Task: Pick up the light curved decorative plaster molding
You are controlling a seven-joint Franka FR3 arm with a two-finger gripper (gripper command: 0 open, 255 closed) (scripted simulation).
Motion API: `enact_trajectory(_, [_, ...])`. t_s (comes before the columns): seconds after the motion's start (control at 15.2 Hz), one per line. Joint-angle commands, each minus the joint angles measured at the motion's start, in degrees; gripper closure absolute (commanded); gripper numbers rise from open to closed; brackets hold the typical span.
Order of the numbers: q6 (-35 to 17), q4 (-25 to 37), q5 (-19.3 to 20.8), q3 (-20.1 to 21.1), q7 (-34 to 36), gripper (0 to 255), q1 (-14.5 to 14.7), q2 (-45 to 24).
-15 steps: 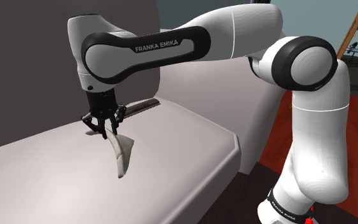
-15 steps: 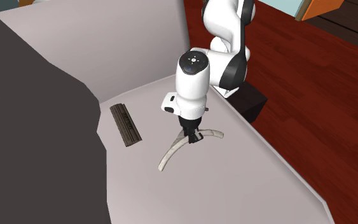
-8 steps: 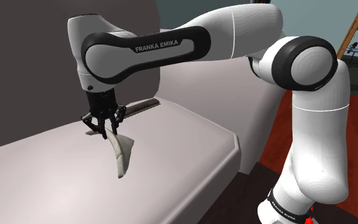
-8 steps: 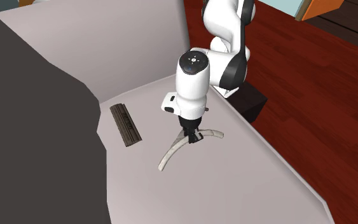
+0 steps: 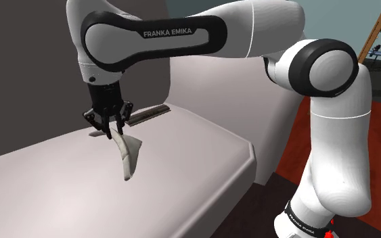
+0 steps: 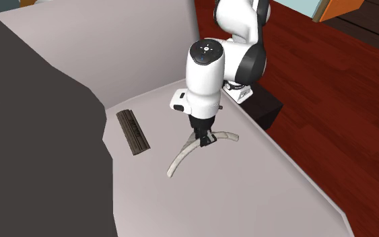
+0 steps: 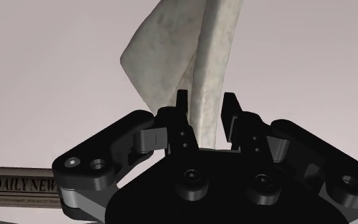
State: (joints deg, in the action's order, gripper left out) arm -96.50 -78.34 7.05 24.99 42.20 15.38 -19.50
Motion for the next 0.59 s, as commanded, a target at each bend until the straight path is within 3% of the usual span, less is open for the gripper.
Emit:
enact_trajectory(0.0, [1.85, 2.16, 0.11, 0.02, -0.04, 255, 0.21, -0.33])
enact_trajectory(0.53, [7.36, 9.05, 0.69, 0.08, 0.09, 255, 1.19, -1.76])
